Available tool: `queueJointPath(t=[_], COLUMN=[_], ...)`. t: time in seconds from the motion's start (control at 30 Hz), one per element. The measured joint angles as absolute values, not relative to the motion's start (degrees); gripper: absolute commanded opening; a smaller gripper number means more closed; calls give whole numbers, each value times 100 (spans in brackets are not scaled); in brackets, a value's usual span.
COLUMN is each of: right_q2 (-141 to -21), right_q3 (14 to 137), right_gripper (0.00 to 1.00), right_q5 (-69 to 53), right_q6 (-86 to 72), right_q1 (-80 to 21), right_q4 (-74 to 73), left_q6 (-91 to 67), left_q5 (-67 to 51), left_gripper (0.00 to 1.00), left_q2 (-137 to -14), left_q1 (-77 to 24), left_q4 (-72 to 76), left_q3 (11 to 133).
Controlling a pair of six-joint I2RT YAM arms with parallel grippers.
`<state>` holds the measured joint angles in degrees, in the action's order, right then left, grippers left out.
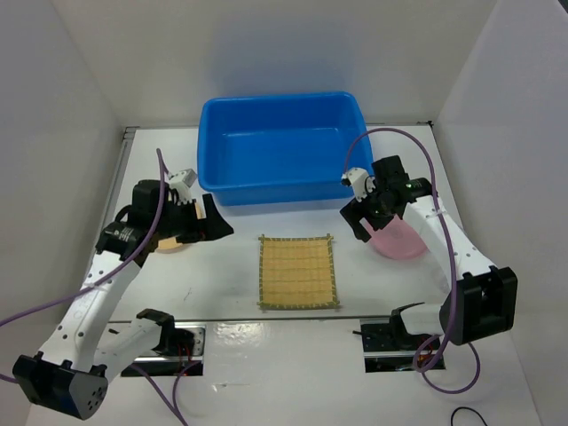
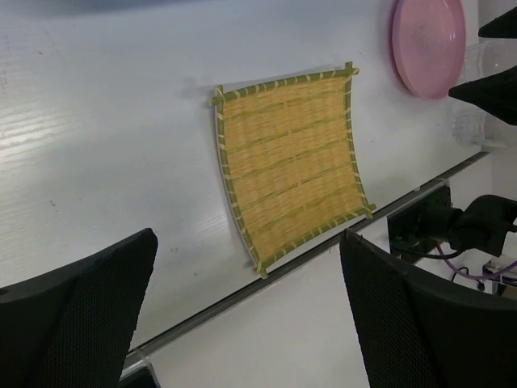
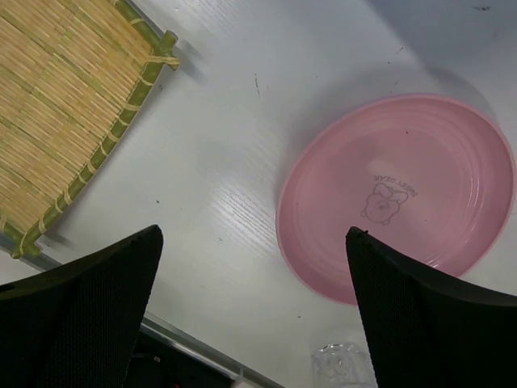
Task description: Place the mixed dishes into the plastic bin
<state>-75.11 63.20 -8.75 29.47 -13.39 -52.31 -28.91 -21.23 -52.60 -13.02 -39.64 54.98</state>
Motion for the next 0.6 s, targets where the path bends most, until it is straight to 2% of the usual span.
queueJointPath(t=[0.27, 0.6], right_q2=[-7612, -8283], right_q3=[6318, 6099], right_gripper=[98, 98], right_q5=[-902, -482], right_q6=[3070, 3428], right_q1=[-1544, -3076], right_q4=[-5234, -5201], left_q6=[-3129, -3223], left_q5=[-2499, -2722], left_gripper=[100, 100], left_q2=[-5426, -6064], left_q1=[-1330, -1616], left_q4=[-3673, -3474], left_q3=[5068, 4600])
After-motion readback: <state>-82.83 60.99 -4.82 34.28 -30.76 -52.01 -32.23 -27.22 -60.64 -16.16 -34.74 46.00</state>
